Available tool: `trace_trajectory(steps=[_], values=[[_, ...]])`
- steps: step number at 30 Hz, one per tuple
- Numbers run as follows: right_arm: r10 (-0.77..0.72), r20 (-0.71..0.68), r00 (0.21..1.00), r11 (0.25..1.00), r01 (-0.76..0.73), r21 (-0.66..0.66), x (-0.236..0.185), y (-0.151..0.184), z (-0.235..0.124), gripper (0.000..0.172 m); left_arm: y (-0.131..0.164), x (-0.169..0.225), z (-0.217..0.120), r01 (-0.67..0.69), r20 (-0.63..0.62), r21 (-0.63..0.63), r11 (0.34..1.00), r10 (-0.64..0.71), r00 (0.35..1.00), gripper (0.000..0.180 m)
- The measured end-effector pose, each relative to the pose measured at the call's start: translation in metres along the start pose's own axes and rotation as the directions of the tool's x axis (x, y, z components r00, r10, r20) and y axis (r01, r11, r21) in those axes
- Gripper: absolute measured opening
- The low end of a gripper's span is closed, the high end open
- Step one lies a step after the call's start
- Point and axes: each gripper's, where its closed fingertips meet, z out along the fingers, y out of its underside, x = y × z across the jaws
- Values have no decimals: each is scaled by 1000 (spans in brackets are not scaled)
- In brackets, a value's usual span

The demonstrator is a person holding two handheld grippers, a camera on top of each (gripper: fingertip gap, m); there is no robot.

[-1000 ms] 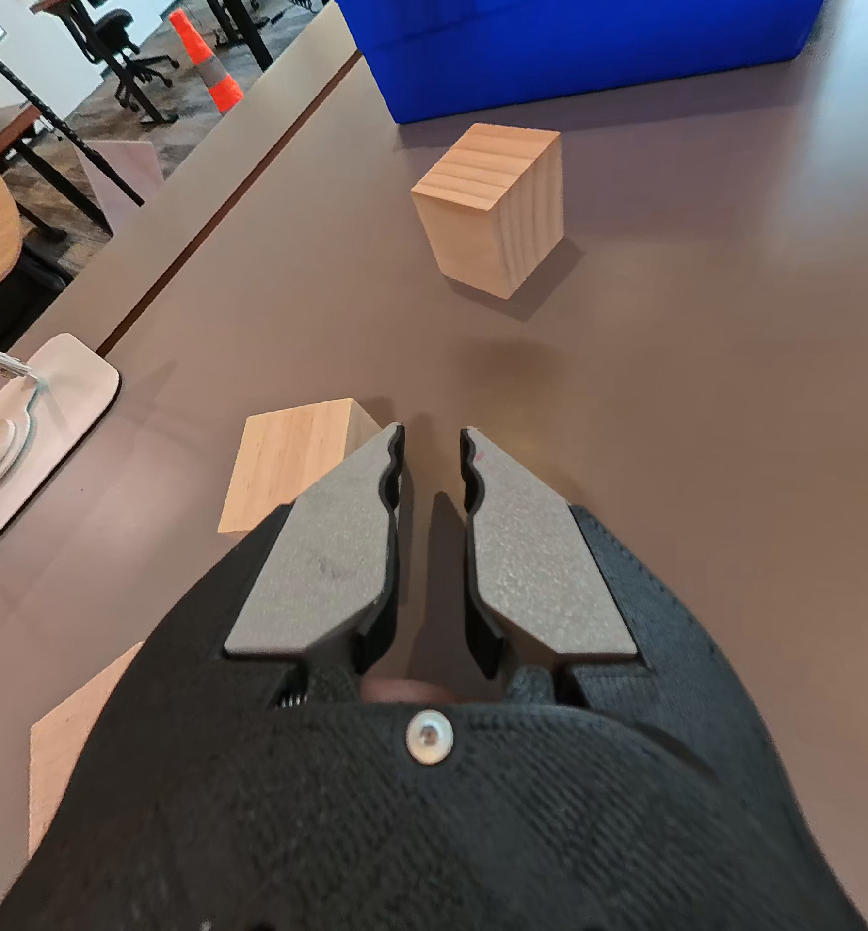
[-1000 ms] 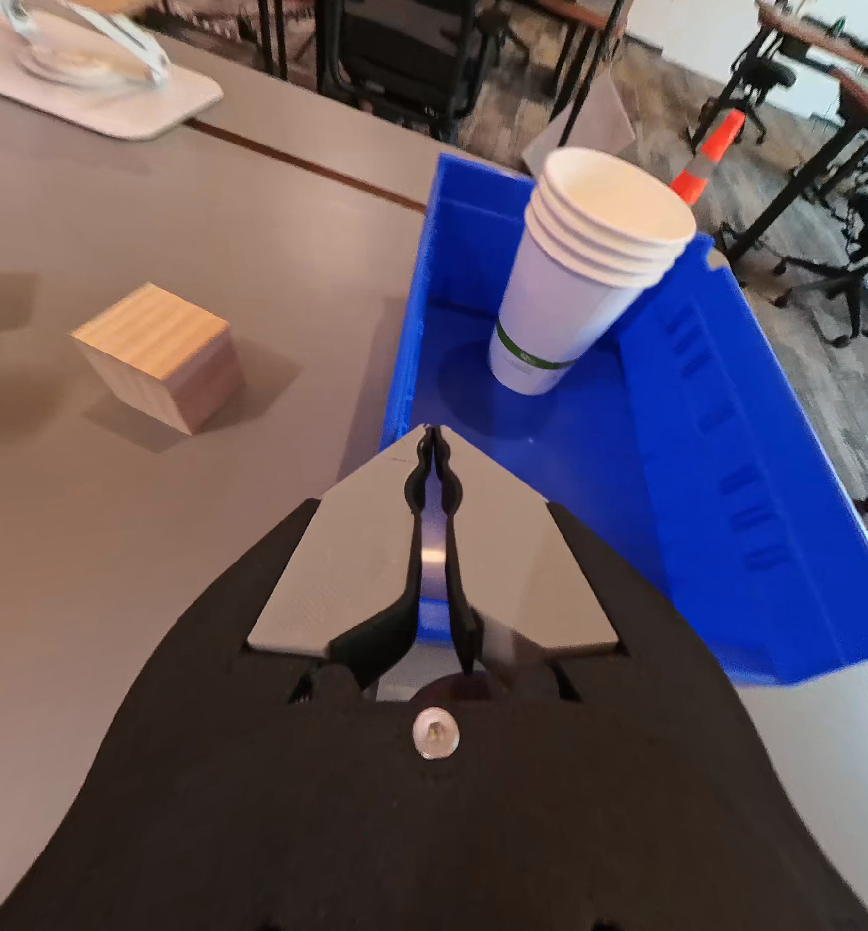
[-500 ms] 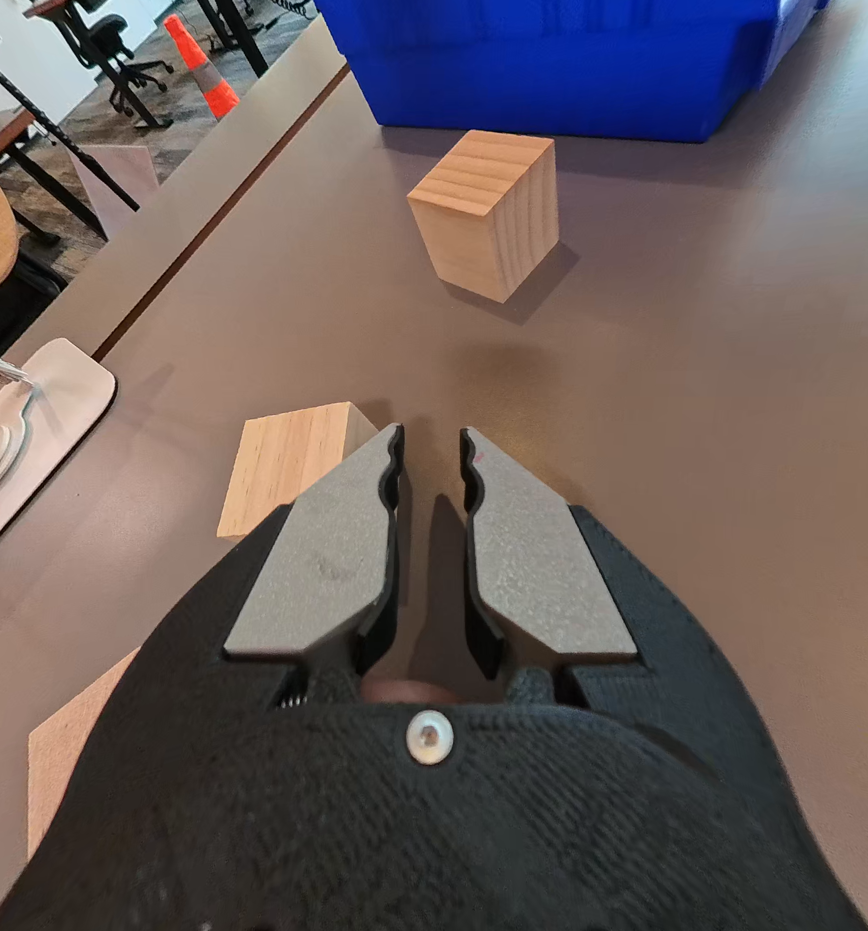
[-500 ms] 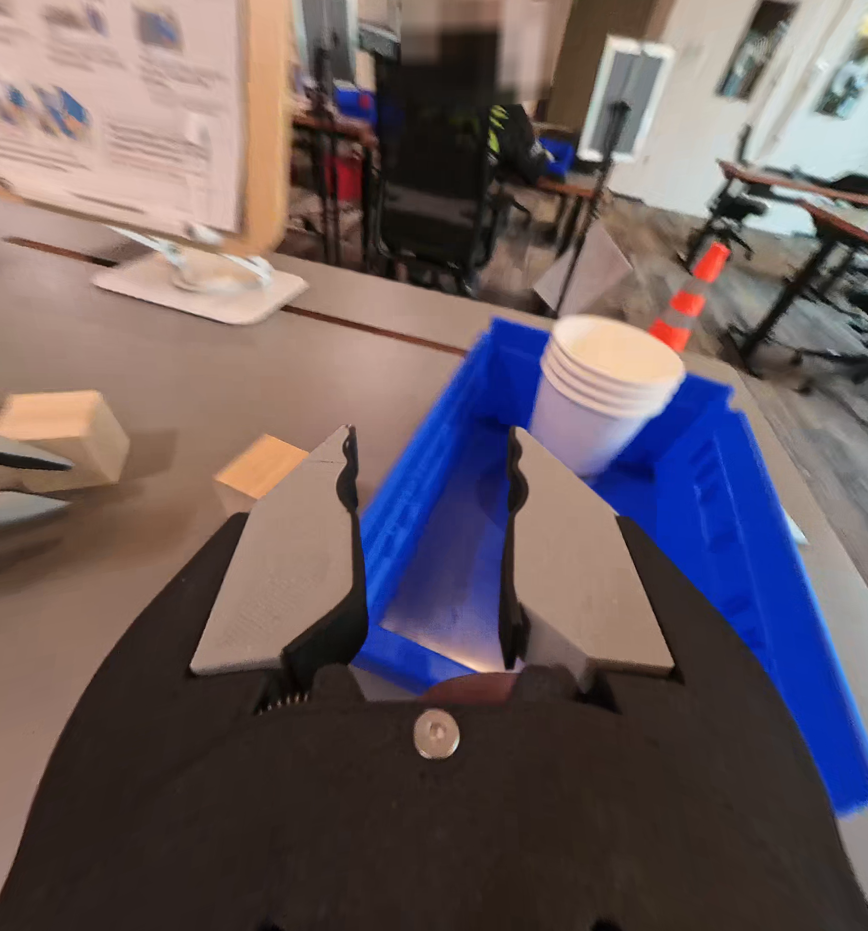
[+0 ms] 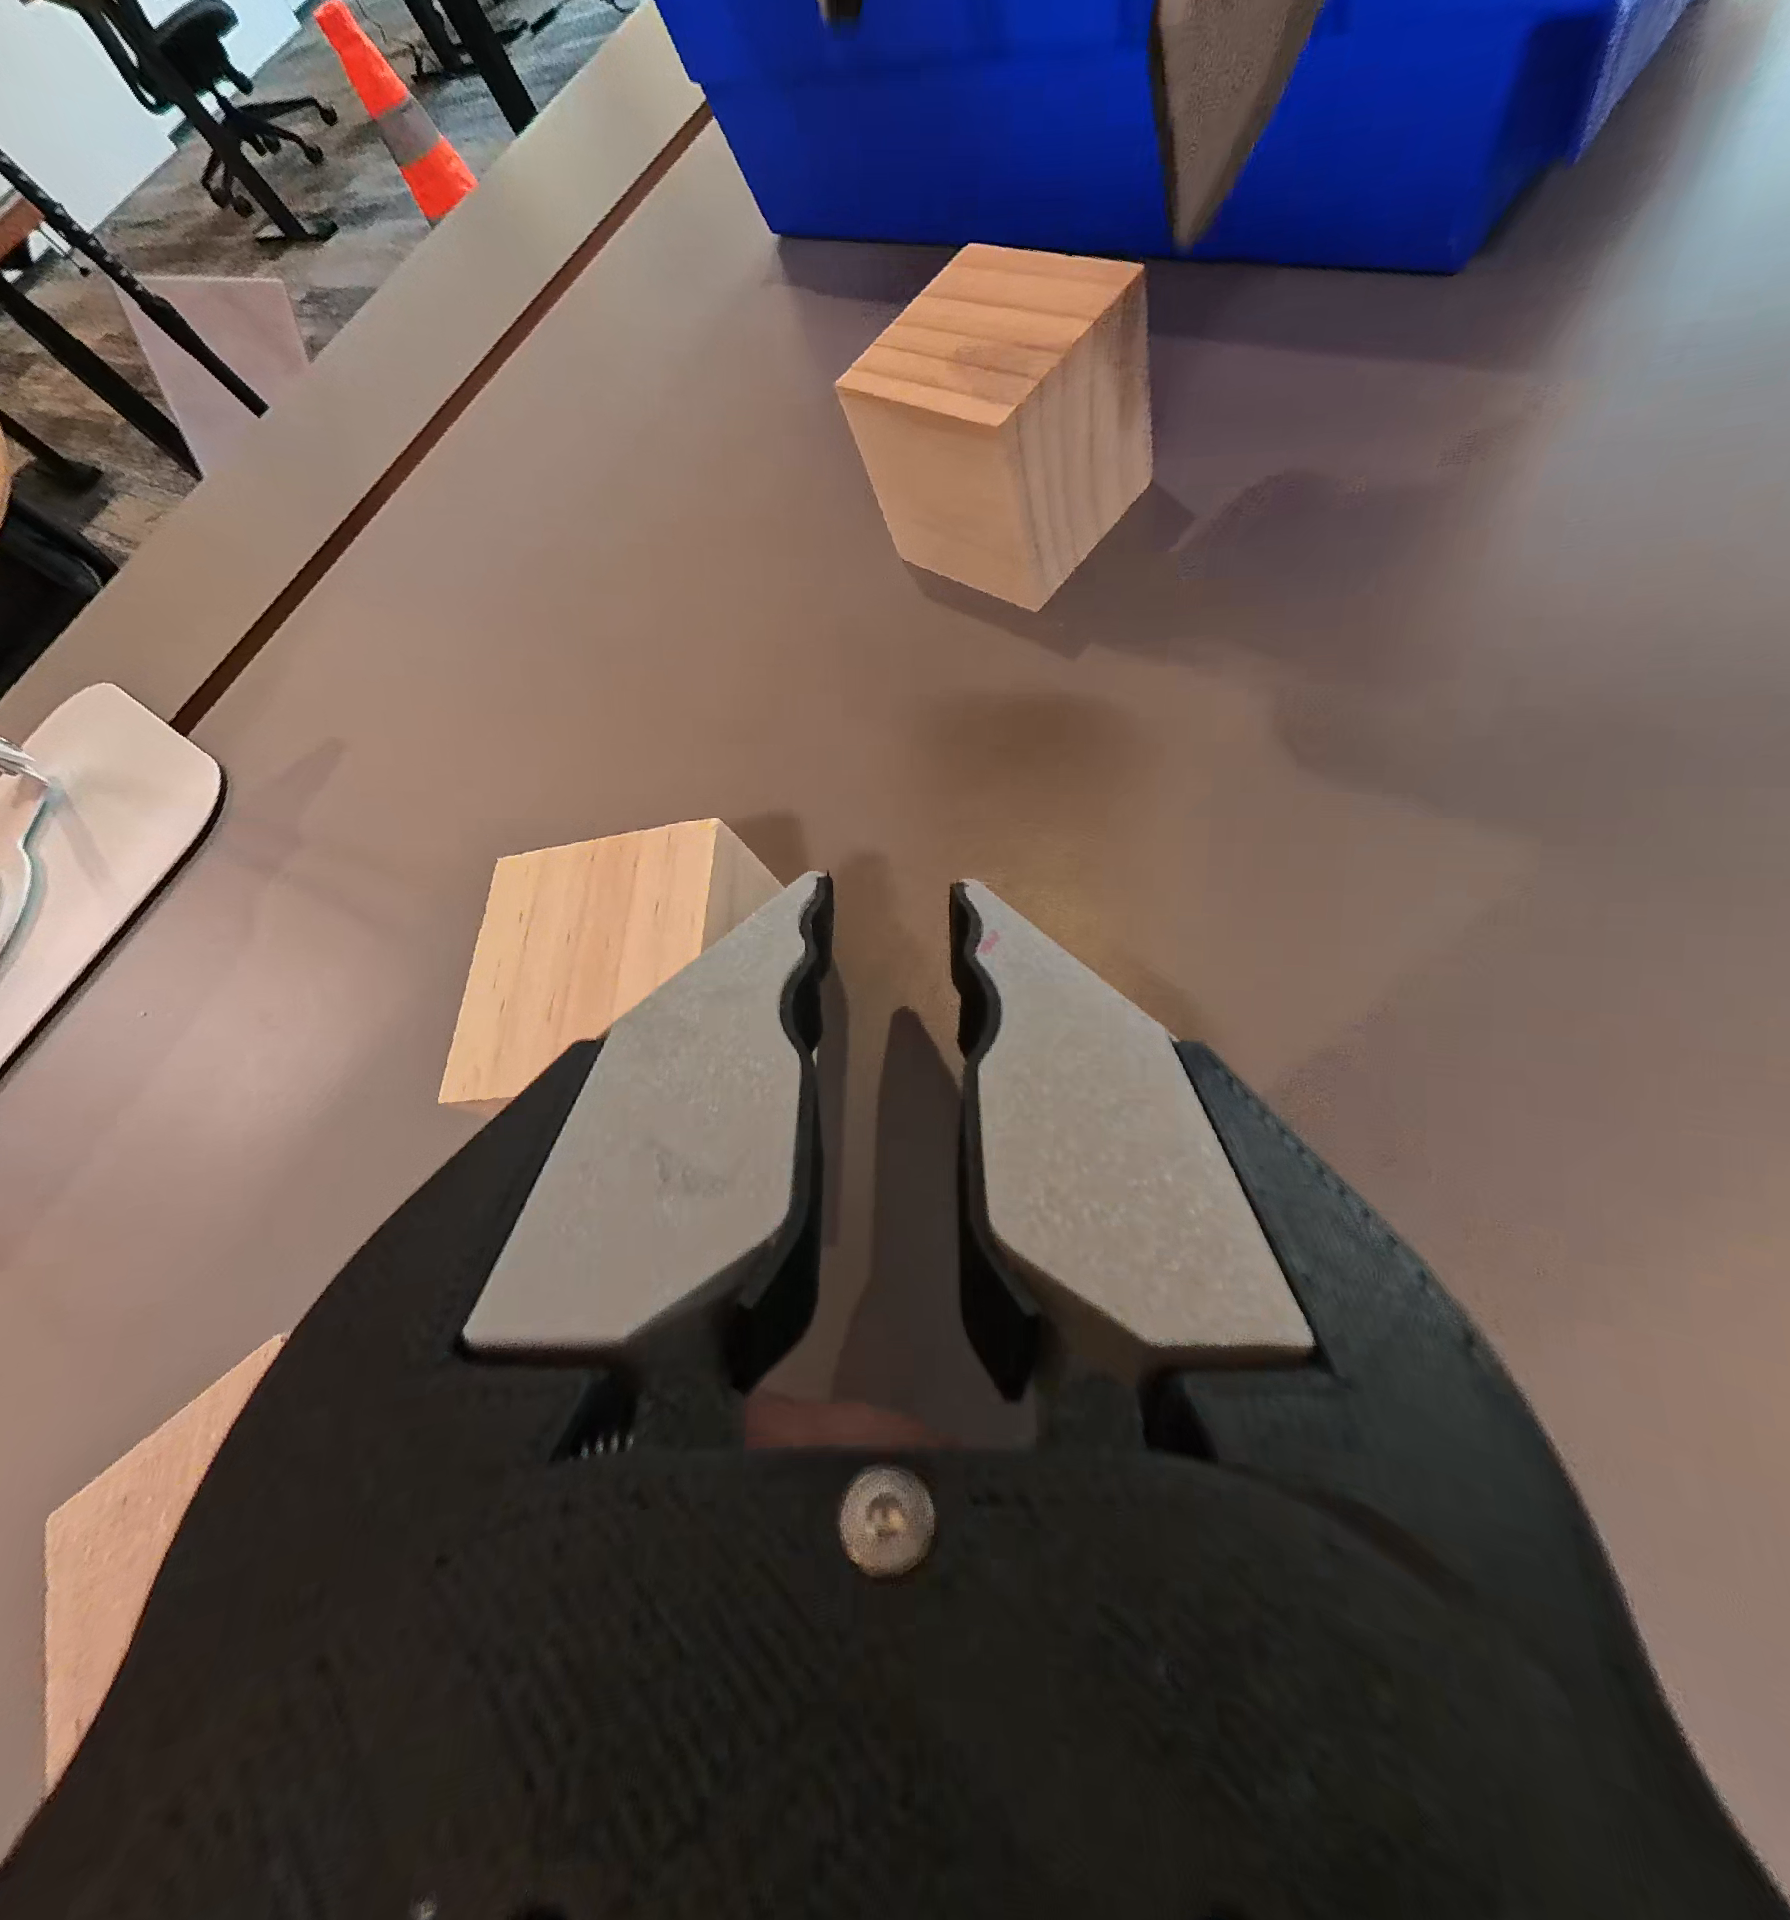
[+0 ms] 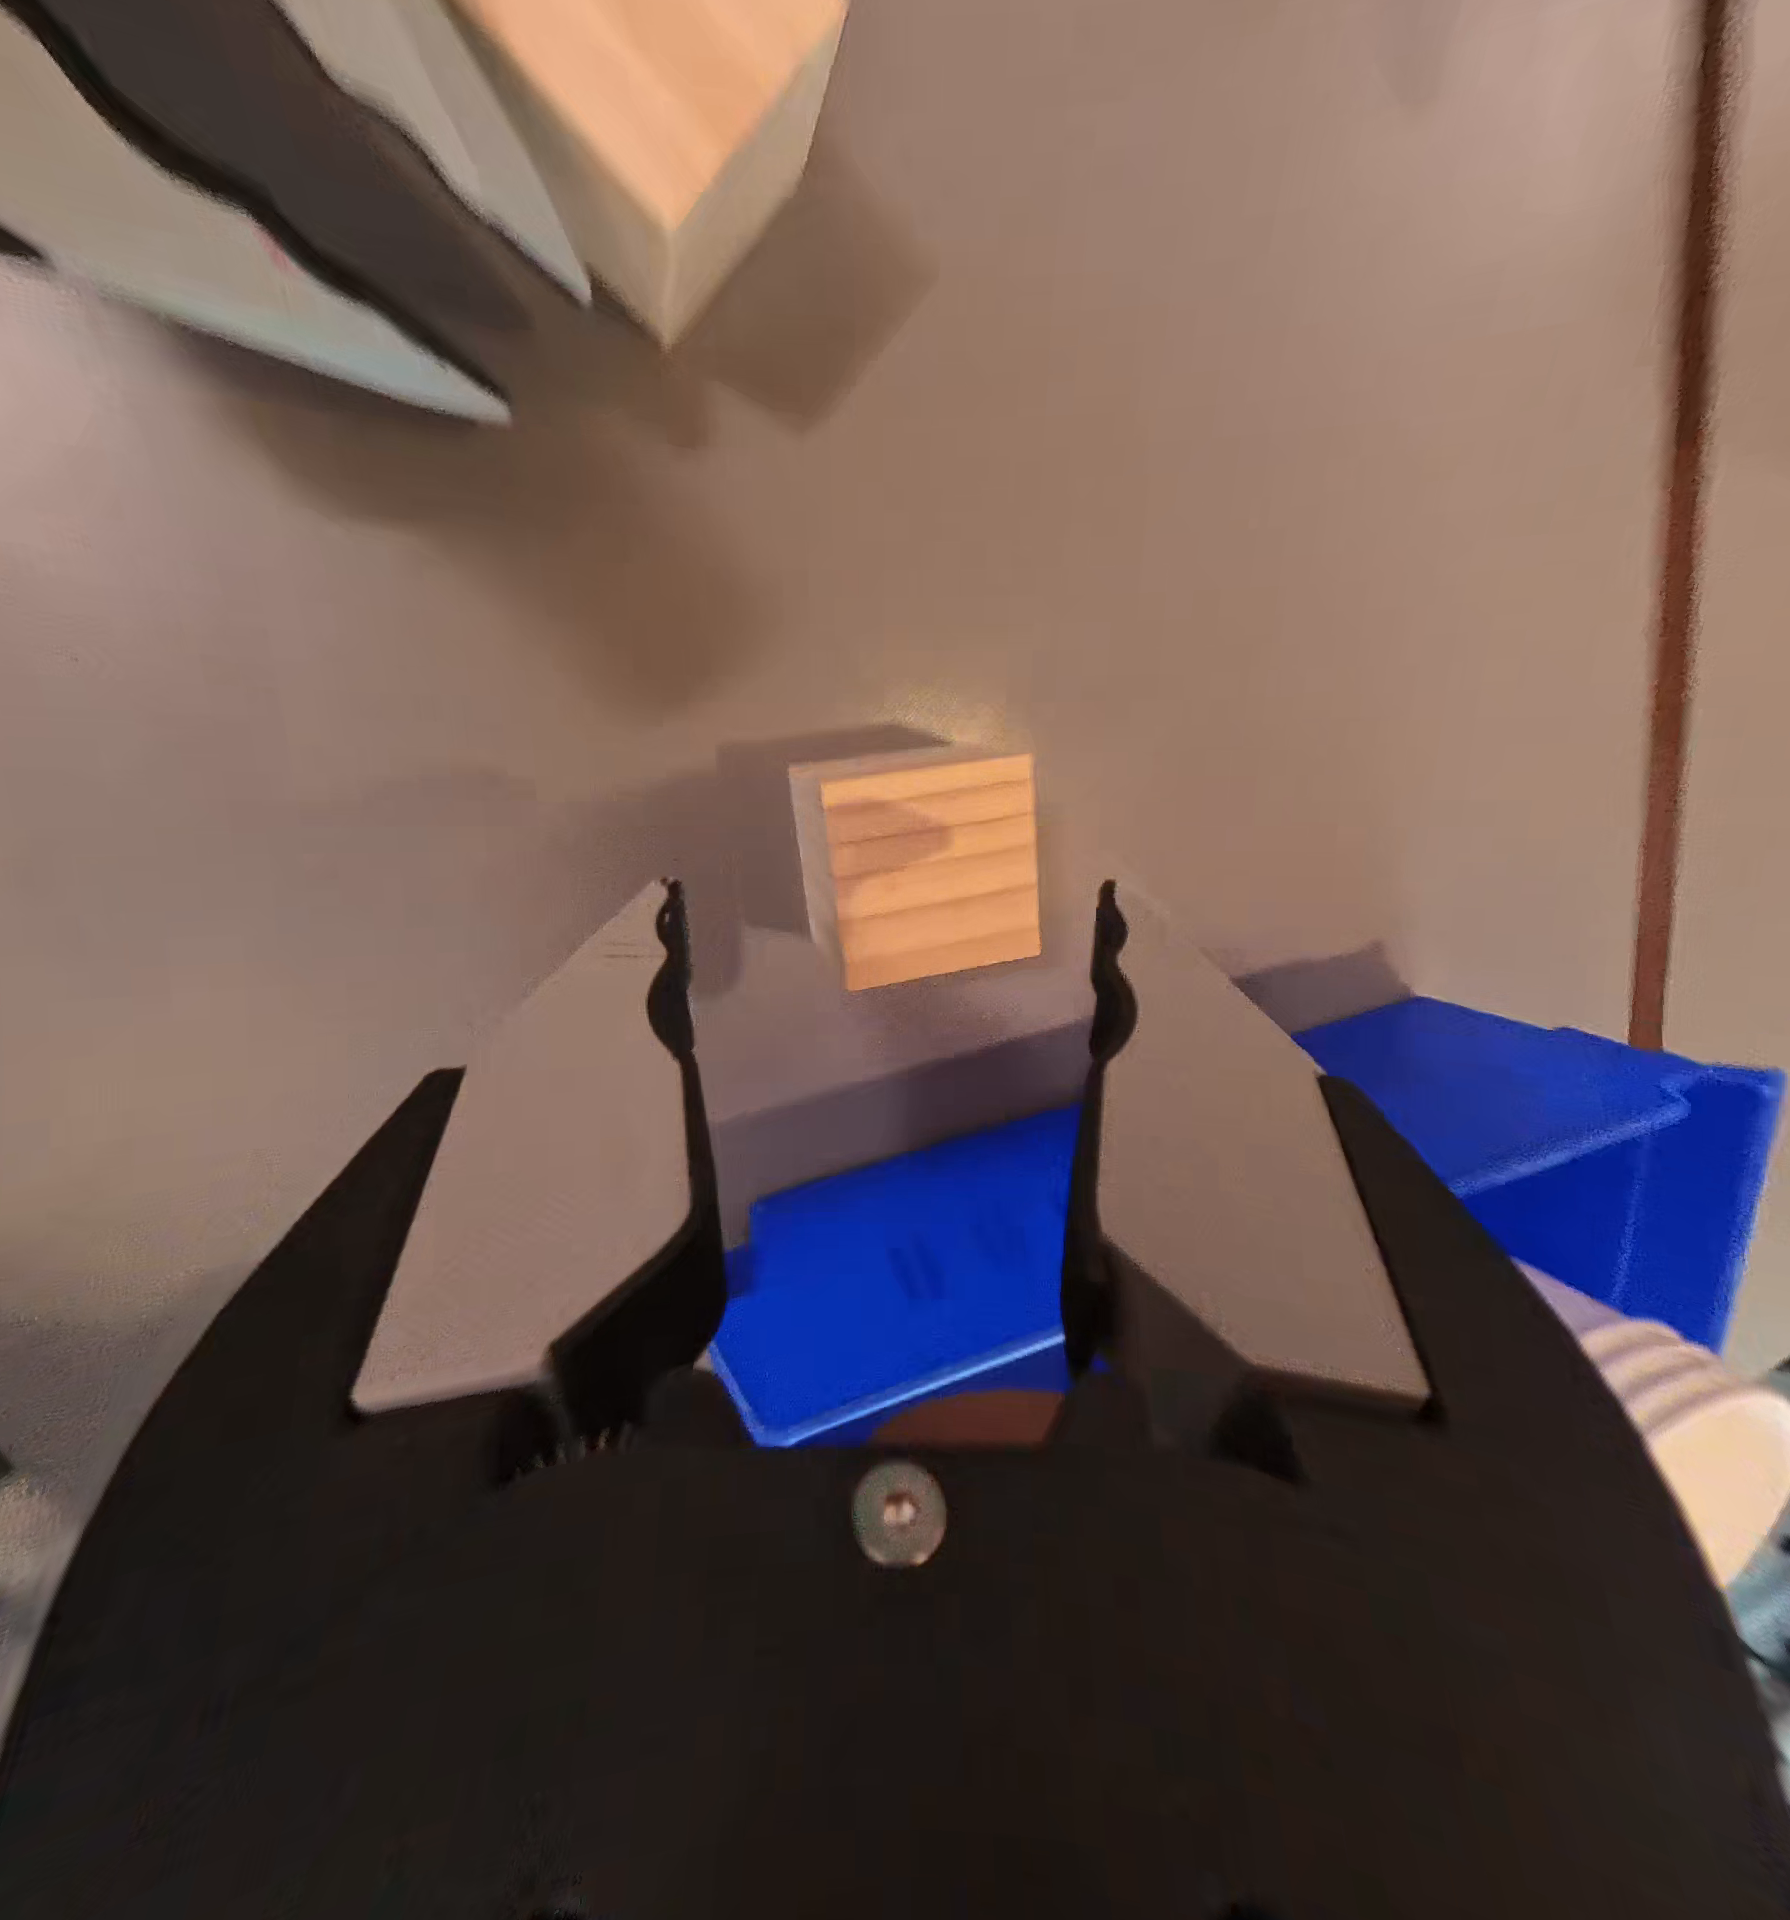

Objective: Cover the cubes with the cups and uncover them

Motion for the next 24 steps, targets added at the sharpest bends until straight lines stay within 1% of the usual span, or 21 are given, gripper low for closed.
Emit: trace_trajectory(steps=[1,3,5,8,10,12,14,16,19,21,24], values=[[-33,25,999,997,34,-71,-2,4,10,78,0,0,0,1,0,0,1000,-1,1000,21],[-80,44,996,978,87,-191,0,13,31,77,0,-2,-1,7,0,2,1000,-7,1000,21],[-94,48,994,959,103,-263,3,21,51,64,-2,-3,-3,14,2,9,1000,-14,1000,21],[-81,52,995,954,92,-284,7,25,71,61,-5,-4,-5,20,1,22,1000,-20,1000,21],[-58,62,996,961,73,-268,7,23,73,60,-6,-3,-5,18,-3,23,1000,-18,1000,21],[-80,75,994,962,97,-254,3,24,71,60,-6,-1,-5,8,-2,22,1000,-8,1000,21],[-103,58,993,967,114,-226,1,22,62,60,-9,-1,-7,2,2,30,1000,-2,1000,21],[-98,25,995,984,101,-147,2,13,44,60,-9,-1,-7,4,2,33,999,-4,1000,21],[-48,-41,998,999,49,21,9,-5,2,60,-8,-2,-7,10,5,30,999,-10,1000,21],[-7,-81,997,991,18,132,15,-10,-32,60,-7,-3,-6,11,6,26,1000,-12,1000,21],[59,-130,990,973,-28,230,24,-1,-75,60,-7,-3,-6,12,7,28,1000,-12,1000,21]])
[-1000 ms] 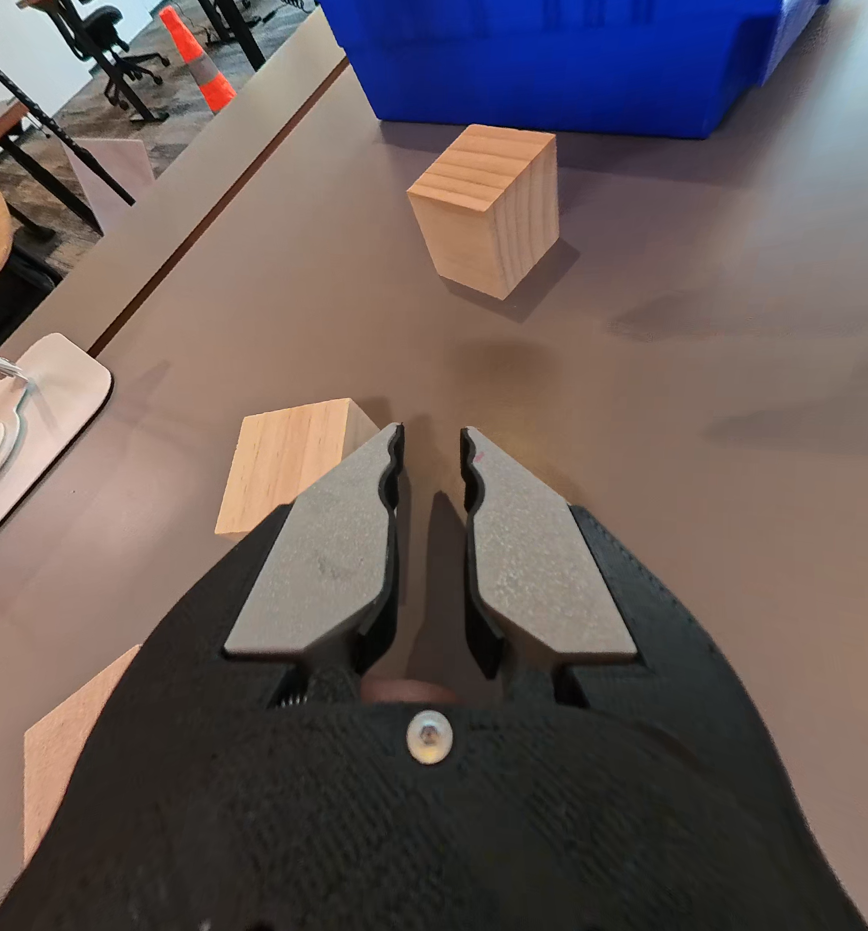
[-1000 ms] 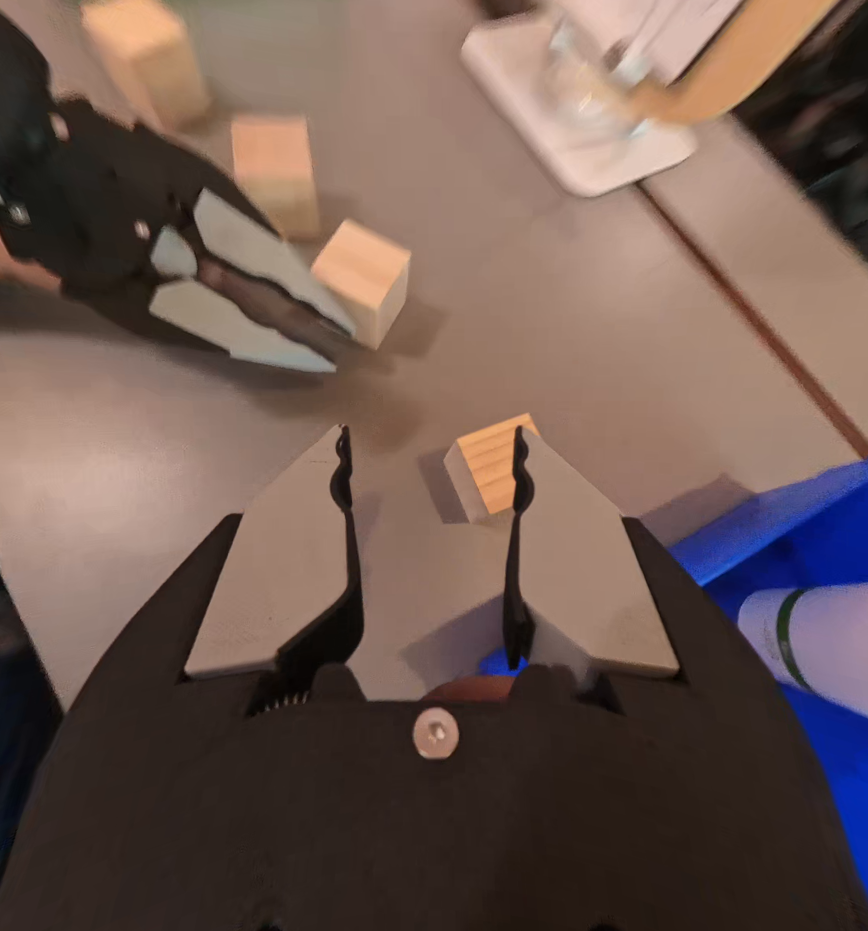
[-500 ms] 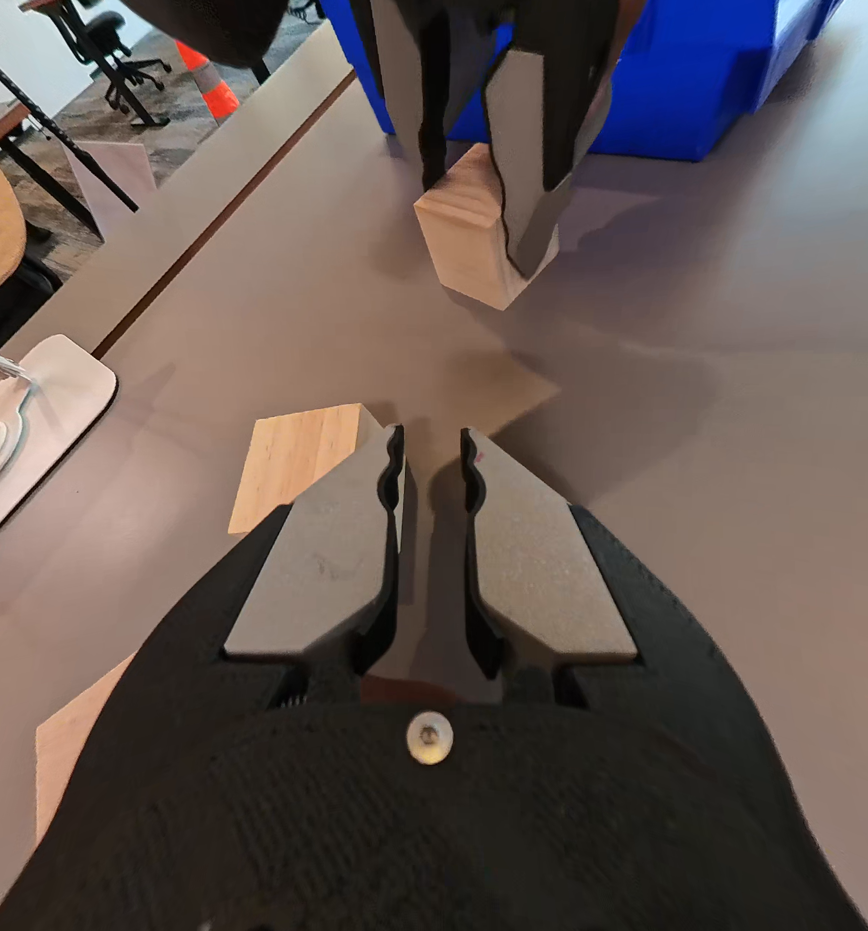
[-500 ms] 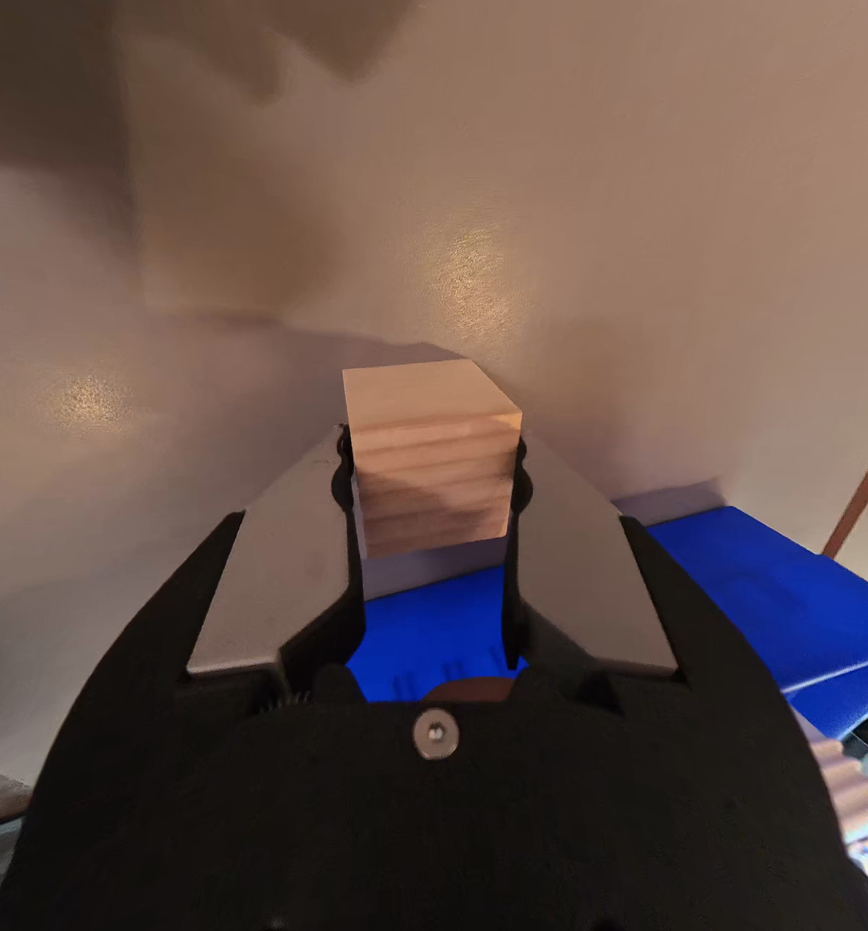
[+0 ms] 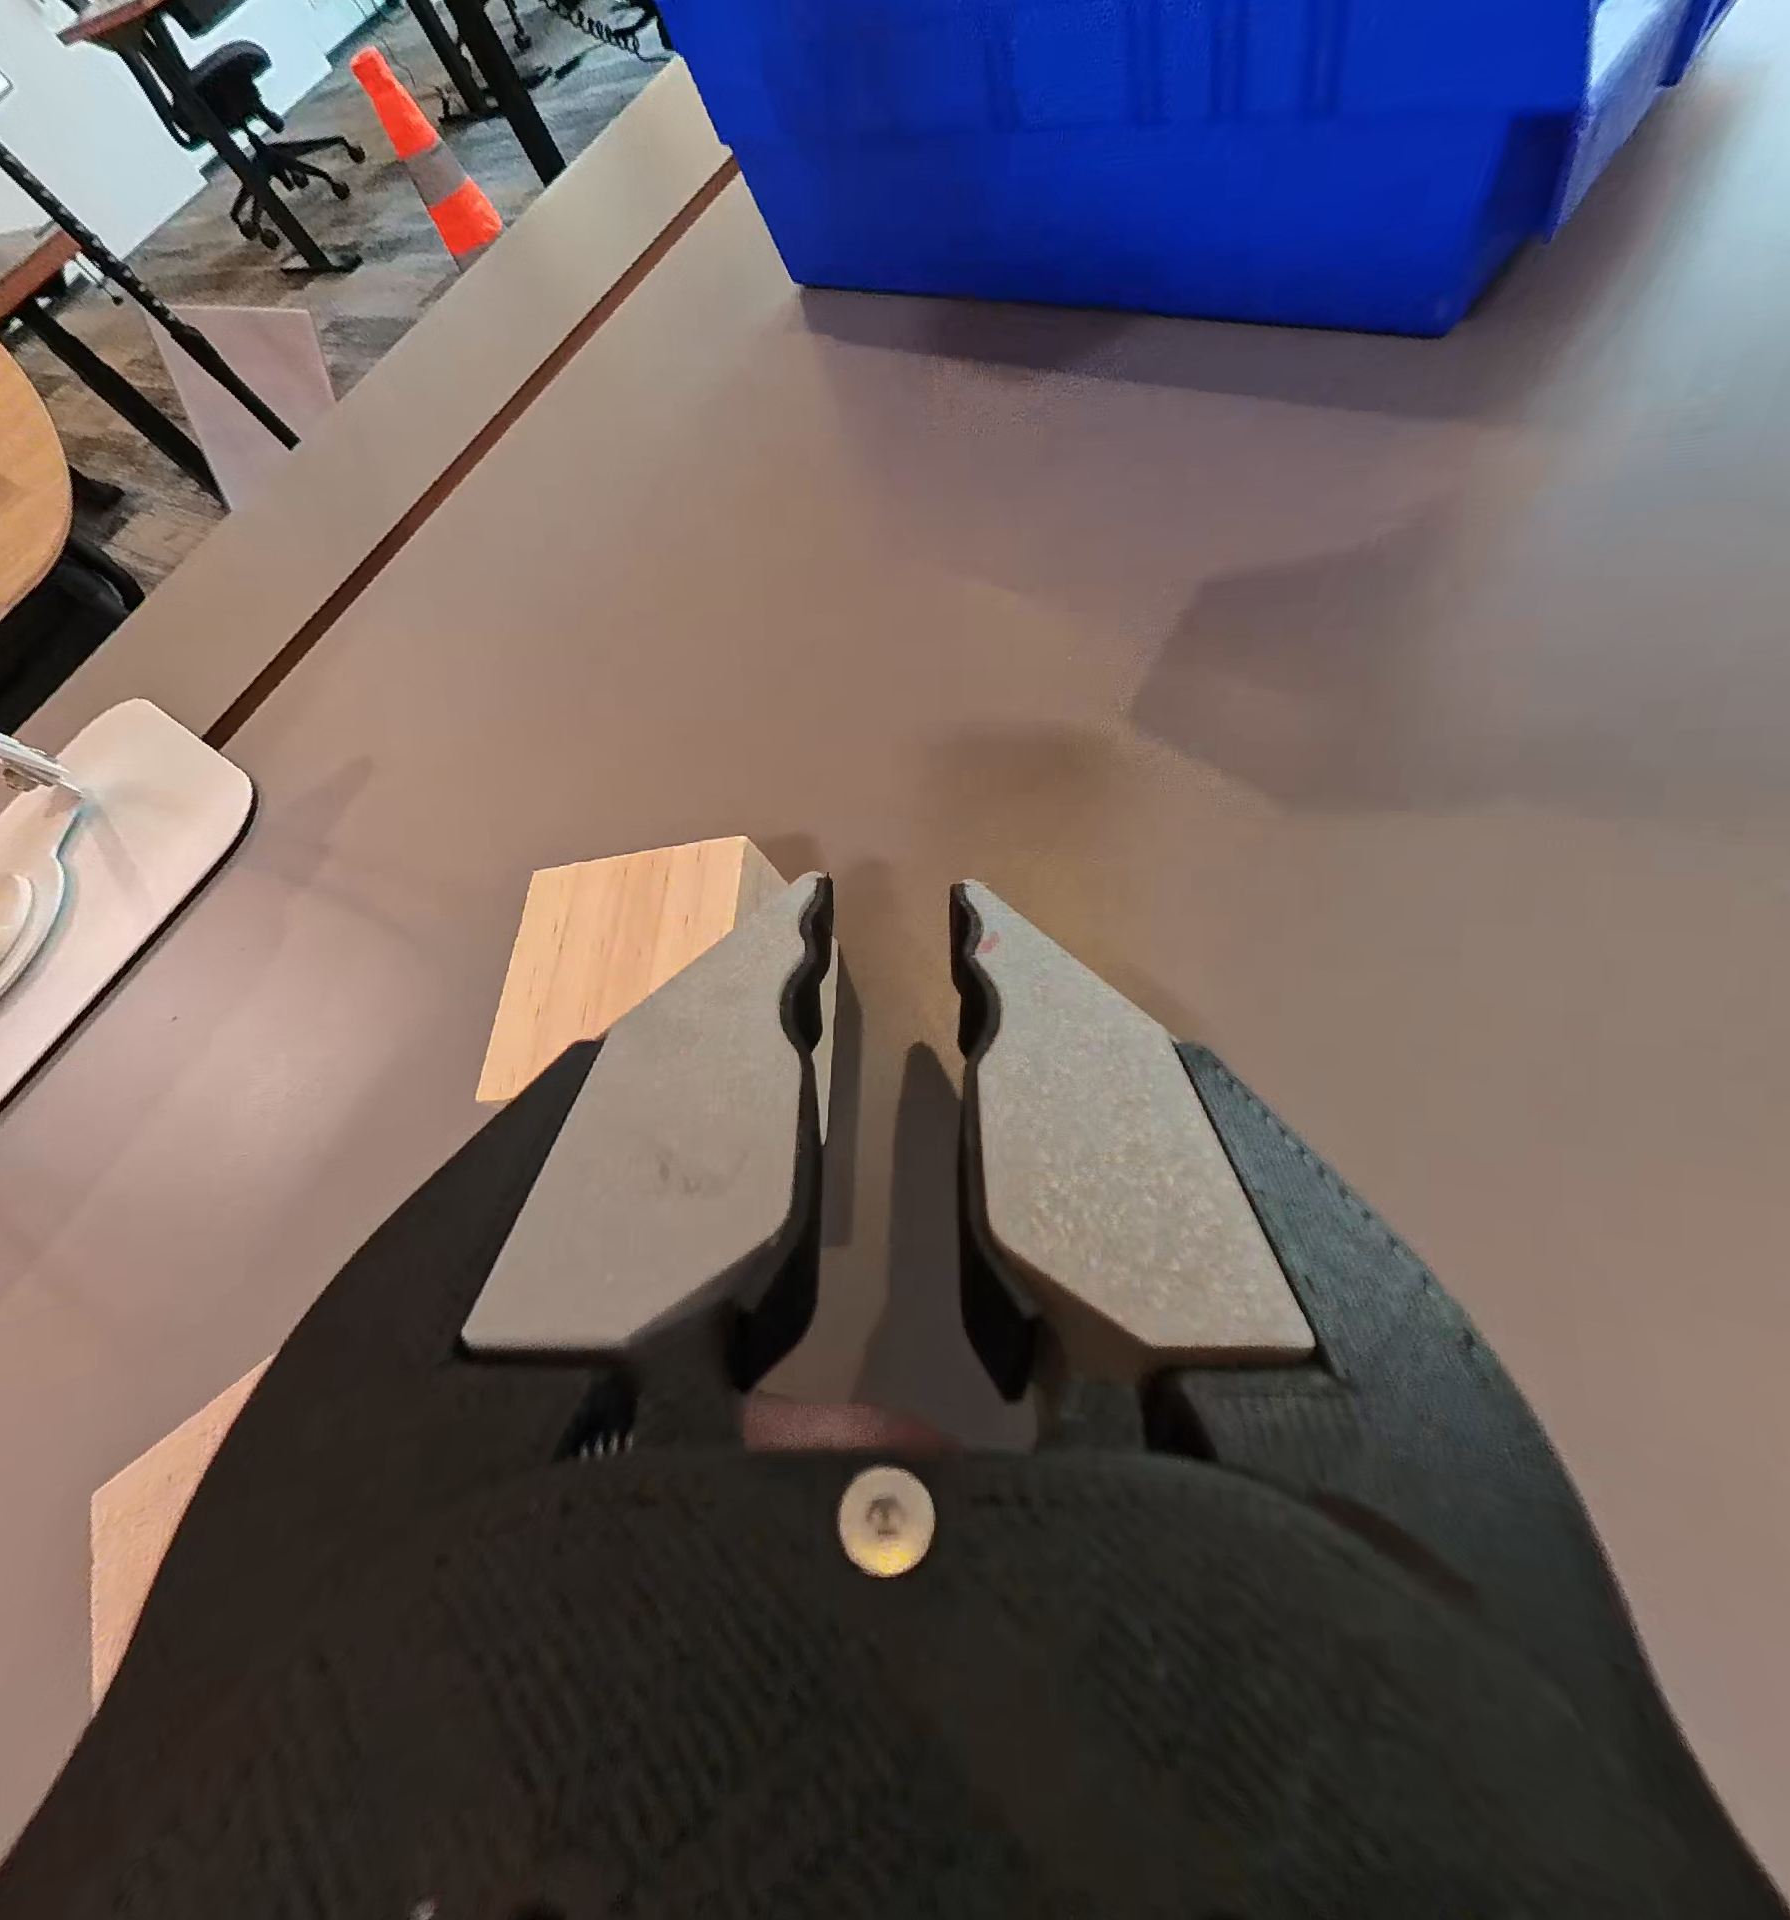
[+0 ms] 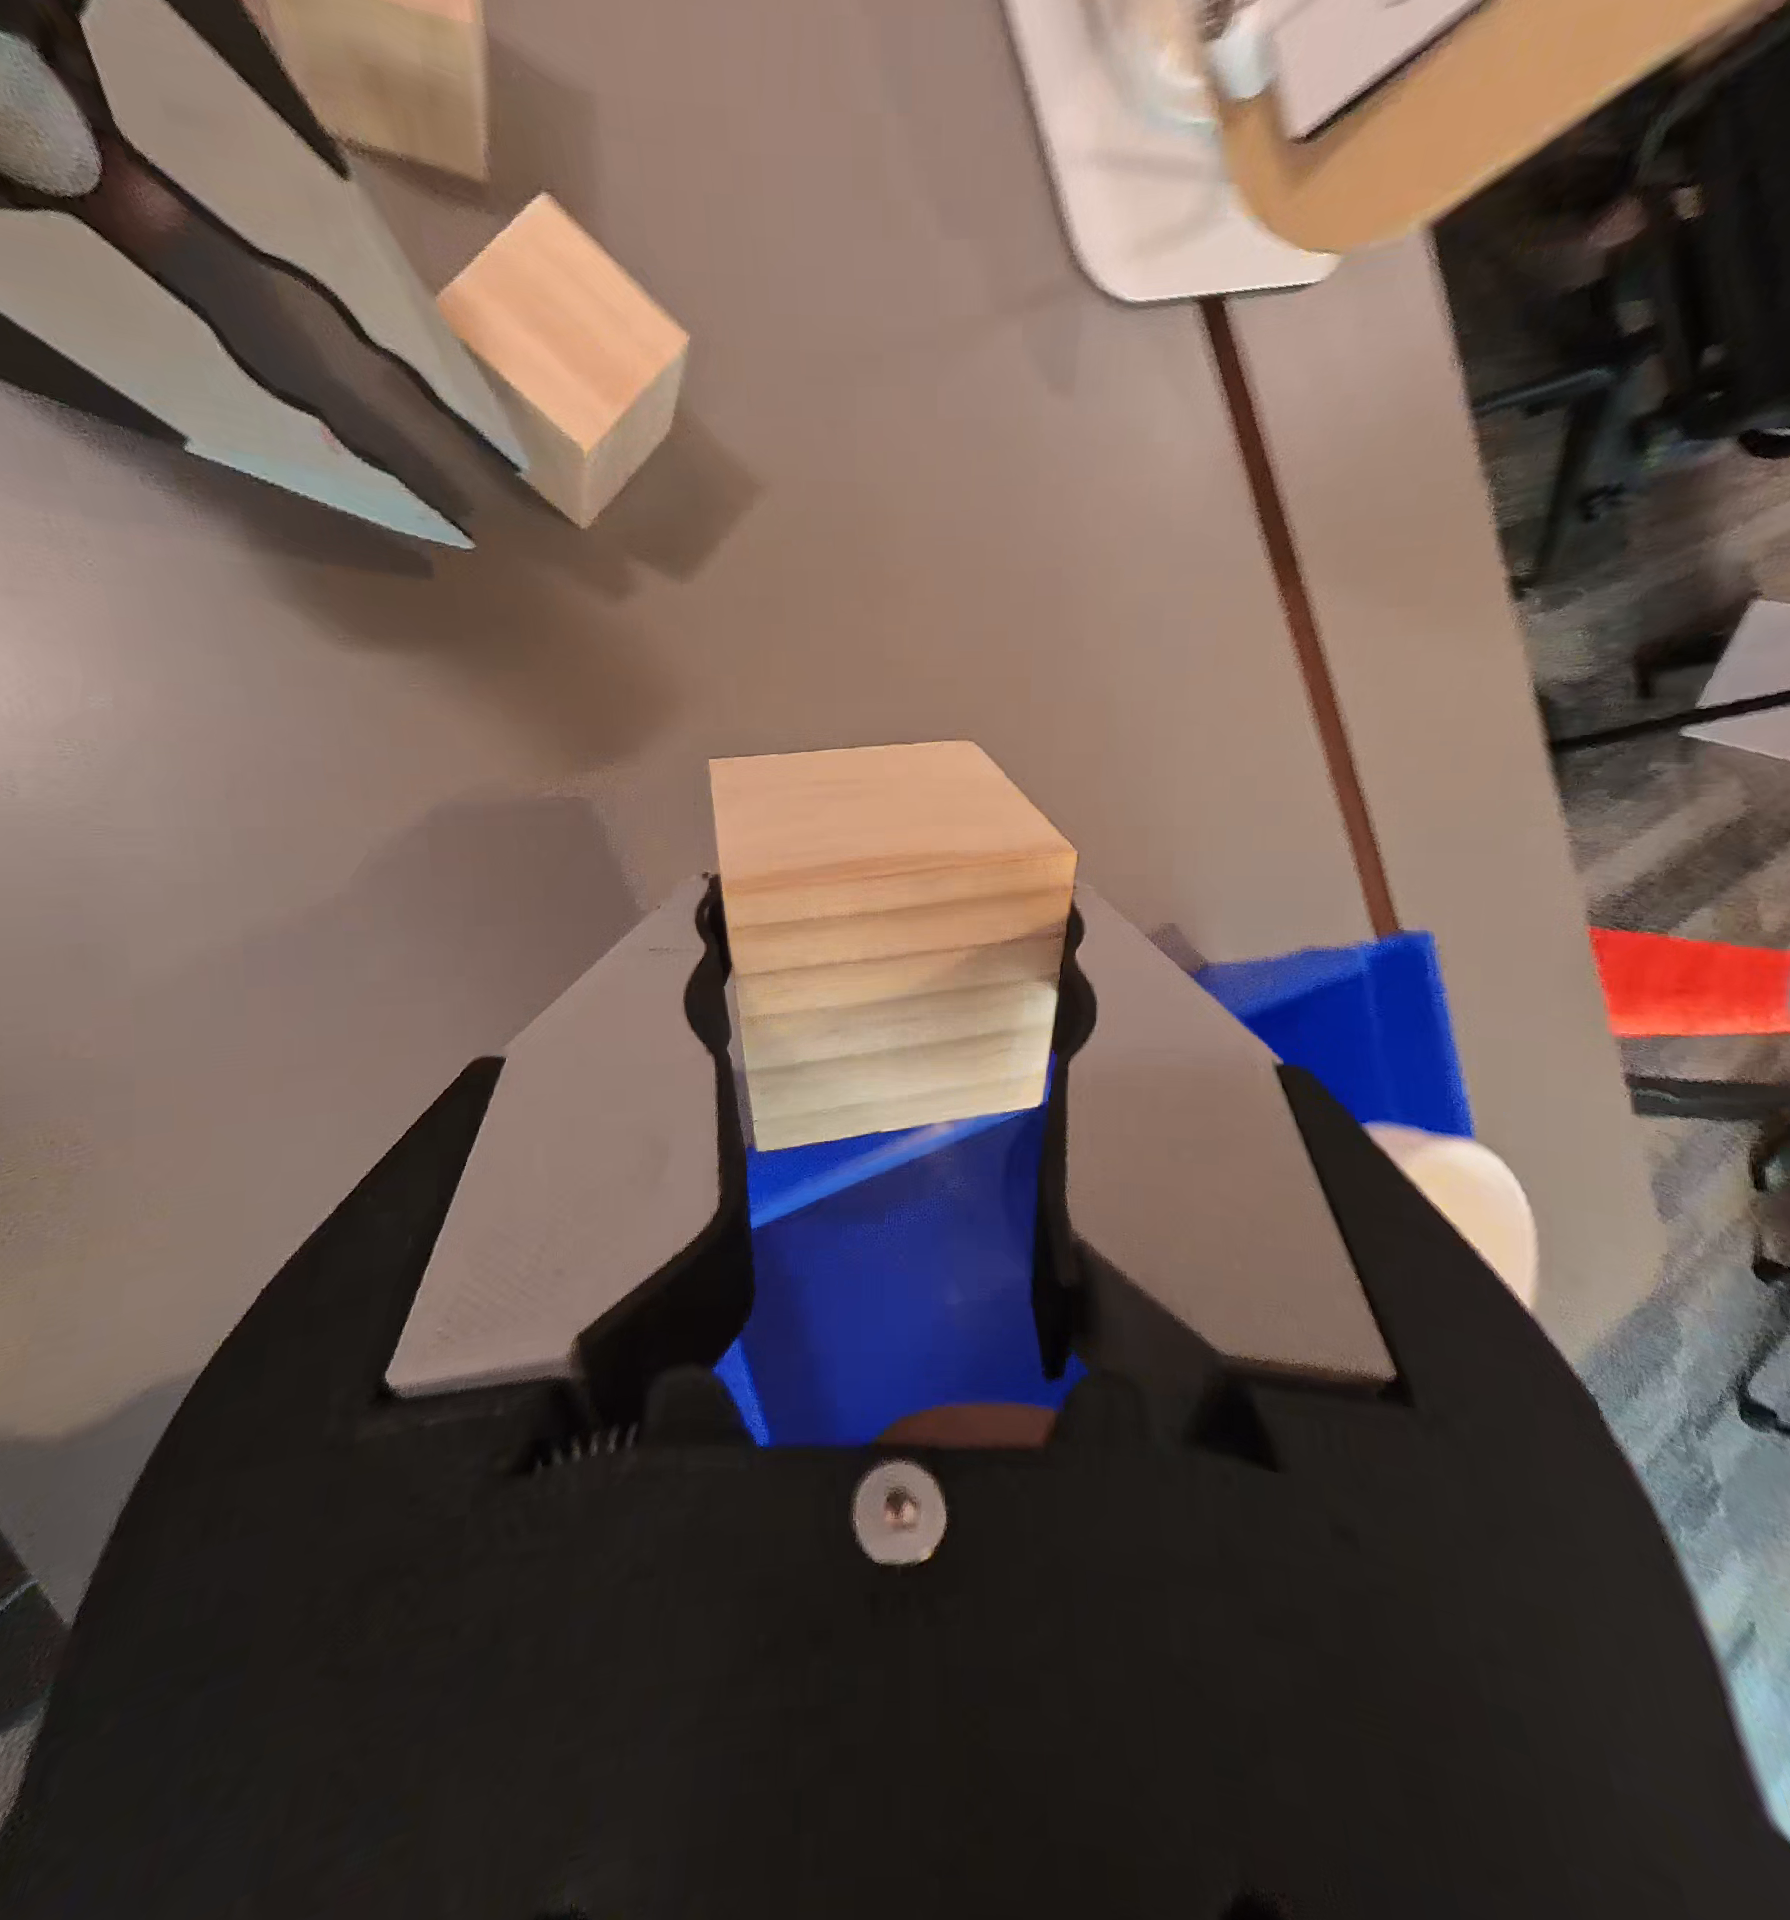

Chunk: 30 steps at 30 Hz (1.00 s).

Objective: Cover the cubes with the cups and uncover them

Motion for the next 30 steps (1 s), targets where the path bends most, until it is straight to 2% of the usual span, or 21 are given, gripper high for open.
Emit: trace_trajectory(steps=[5,13,17,21,24,27,30], values=[[88,-93,992,996,-86,27,21,33,-43,60,-1,2,0,-6,-4,0,1000,6,1000,21],[187,-167,968,981,-193,-20,38,92,-58,60,2,3,2,-9,-5,-11,1000,9,1000,21],[190,-216,958,946,-238,-220,44,148,-39,60,2,3,2,-8,-6,-10,1000,8,1000,21],[208,-218,954,871,-282,-402,38,202,-9,60,2,5,2,-24,-5,-9,1000,24,1000,21],[181,-203,962,818,-262,-511,33,236,7,61,3,4,3,-19,-5,-14,1000,18,1000,21],[193,-149,970,779,-243,-579,23,254,16,61,5,4,4,-14,-11,-20,1000,14,1000,21],[164,-220,962,749,-267,-606,36,262,14,60,5,6,5,-25,-14,-26,999,24,1000,21]])
